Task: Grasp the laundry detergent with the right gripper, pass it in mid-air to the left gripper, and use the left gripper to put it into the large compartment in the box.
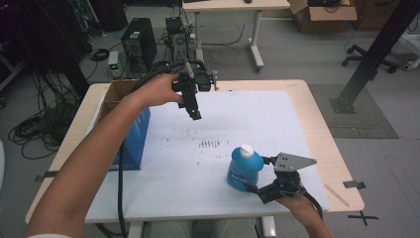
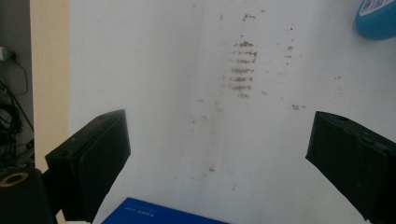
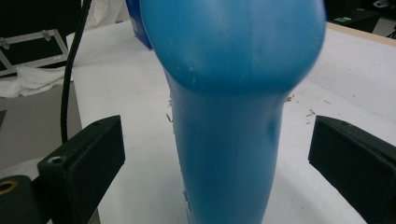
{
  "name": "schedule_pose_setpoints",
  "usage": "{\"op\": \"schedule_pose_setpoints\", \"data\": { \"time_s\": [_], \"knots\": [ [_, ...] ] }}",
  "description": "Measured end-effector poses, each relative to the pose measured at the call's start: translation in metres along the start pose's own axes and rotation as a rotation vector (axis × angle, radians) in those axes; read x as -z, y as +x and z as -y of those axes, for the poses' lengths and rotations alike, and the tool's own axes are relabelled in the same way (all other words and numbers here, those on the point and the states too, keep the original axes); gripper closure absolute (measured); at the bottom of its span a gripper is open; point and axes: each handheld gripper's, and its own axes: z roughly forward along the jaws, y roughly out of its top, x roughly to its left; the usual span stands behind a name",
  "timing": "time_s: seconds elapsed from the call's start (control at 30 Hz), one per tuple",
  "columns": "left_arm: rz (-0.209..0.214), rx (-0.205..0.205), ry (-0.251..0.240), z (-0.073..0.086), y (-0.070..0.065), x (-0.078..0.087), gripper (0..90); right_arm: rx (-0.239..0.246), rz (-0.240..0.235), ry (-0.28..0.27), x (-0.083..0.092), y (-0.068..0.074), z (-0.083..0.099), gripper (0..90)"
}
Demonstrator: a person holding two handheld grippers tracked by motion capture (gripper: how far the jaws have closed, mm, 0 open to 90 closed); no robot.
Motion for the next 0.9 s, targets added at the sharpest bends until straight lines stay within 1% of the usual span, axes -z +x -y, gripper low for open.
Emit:
{"op": "schedule_pose_setpoints", "data": {
  "time_s": [0.17,0.5,0.73,0.9],
  "knots": [
    [-0.001,0.001,0.002,0.000,0.000,0.000,6.4,0.001,0.003,-0.002,-0.006,0.001,0.001,3.4],
    [-0.001,0.003,0.005,0.001,0.001,0.000,6.5,-0.020,0.017,-0.022,-0.015,0.000,0.003,5.1],
    [-0.002,0.003,0.004,0.002,0.000,0.000,6.7,-0.020,0.017,-0.024,-0.019,-0.001,0.003,10.9],
    [-0.001,0.005,0.006,0.003,0.001,0.000,7.1,-0.027,0.020,-0.025,-0.019,-0.001,0.006,12.9]
  ]
}}
